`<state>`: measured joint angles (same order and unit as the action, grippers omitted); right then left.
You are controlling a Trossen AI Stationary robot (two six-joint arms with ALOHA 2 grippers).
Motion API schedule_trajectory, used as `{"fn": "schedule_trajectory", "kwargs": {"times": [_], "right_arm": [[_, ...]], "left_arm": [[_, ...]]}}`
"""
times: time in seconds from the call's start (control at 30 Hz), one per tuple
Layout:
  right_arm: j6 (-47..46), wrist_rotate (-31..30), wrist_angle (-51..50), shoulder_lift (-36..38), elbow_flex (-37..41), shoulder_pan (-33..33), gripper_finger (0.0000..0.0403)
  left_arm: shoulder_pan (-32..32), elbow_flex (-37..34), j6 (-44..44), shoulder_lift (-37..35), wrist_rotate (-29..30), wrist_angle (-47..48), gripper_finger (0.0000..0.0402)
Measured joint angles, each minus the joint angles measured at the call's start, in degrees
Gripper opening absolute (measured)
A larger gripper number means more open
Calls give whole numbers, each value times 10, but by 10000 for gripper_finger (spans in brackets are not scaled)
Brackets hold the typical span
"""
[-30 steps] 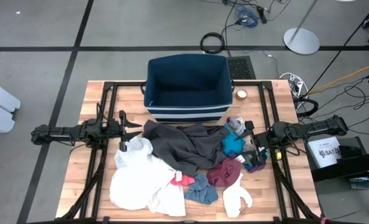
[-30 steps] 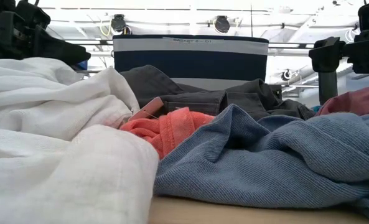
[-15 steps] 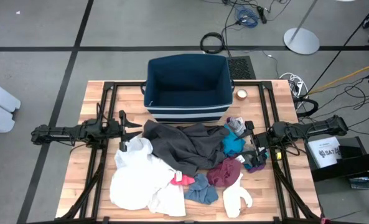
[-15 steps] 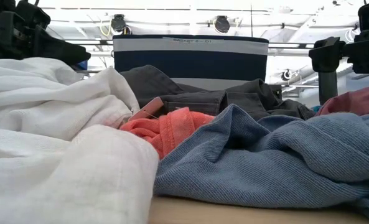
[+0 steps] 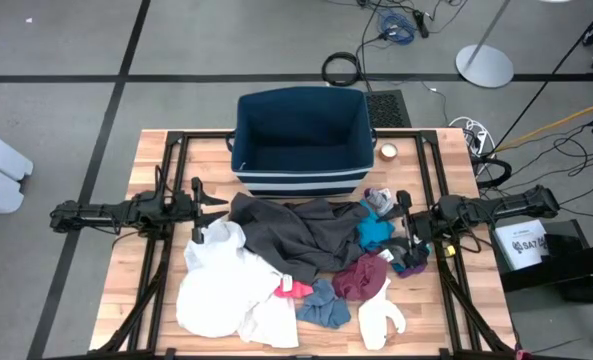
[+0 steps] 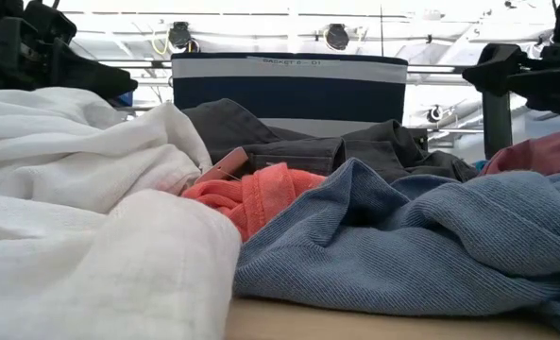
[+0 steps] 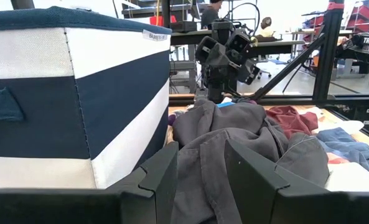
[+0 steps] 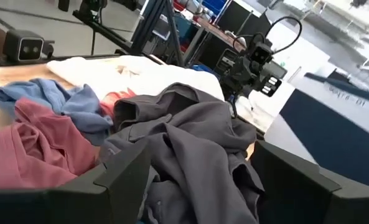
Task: Sort clothes
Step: Put the gray shorts into the blue laundry organizer
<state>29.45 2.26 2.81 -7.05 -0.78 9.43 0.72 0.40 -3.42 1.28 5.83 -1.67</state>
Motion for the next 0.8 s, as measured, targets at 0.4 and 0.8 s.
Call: {"fn": "schedule_trajectory", "kwargs": {"times": [0.4,0.8], "right_arm": [[-101,8,213,0,0,0,272],[-94,8,267,0,0,0,272]], "left_arm": [[0,0,1,0,2,-5,141],[1,0,91,0,0,-74,141]]}}
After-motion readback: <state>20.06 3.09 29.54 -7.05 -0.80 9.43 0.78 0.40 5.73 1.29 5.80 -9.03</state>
